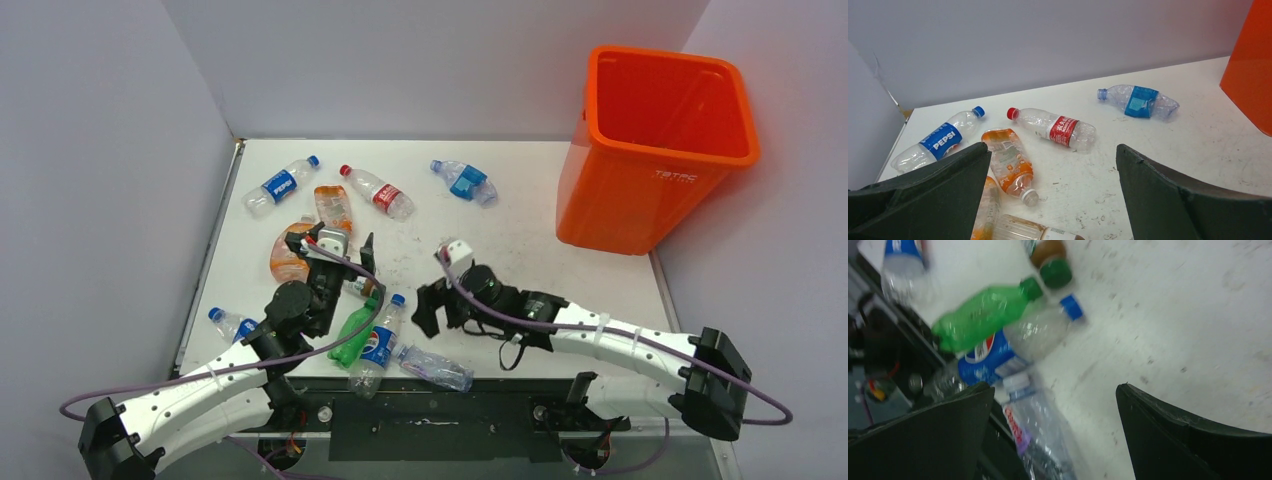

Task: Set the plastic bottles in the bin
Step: Pick up the plastic bottle from the corner of the board.

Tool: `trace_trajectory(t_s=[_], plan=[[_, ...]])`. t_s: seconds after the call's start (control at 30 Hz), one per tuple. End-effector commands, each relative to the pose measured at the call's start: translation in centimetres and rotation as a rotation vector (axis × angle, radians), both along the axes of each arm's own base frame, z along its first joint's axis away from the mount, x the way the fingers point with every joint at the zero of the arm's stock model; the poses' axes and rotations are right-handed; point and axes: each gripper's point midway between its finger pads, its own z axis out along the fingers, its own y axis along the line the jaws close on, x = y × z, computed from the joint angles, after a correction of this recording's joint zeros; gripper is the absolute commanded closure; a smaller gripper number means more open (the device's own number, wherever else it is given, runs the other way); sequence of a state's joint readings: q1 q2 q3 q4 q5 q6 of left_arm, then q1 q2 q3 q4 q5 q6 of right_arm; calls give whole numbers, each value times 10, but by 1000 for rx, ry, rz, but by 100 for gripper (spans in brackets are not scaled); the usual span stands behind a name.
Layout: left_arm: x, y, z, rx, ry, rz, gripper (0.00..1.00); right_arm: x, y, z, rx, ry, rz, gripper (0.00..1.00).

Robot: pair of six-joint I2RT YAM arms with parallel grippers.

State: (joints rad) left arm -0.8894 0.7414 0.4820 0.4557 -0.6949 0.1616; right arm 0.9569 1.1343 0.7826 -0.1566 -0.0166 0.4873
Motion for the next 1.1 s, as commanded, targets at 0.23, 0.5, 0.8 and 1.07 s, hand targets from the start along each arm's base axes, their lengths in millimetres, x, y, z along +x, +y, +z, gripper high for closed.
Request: trace_trajectory(t_s=[0.23, 0.5, 0.8, 1.07], plan=[[-1, -21, 12, 33, 4, -101, 4, -103, 17, -71, -244, -6, 296, 0], [-1, -24, 8, 55, 15, -107, 4, -89, 31, -94, -387, -95, 254, 0], [1, -28, 2, 80, 31, -112, 4, -80, 45, -114, -470, -118, 277, 0], [2, -25, 2, 91, 27, -101, 4, -78, 50, -134, -466, -78, 283, 19]])
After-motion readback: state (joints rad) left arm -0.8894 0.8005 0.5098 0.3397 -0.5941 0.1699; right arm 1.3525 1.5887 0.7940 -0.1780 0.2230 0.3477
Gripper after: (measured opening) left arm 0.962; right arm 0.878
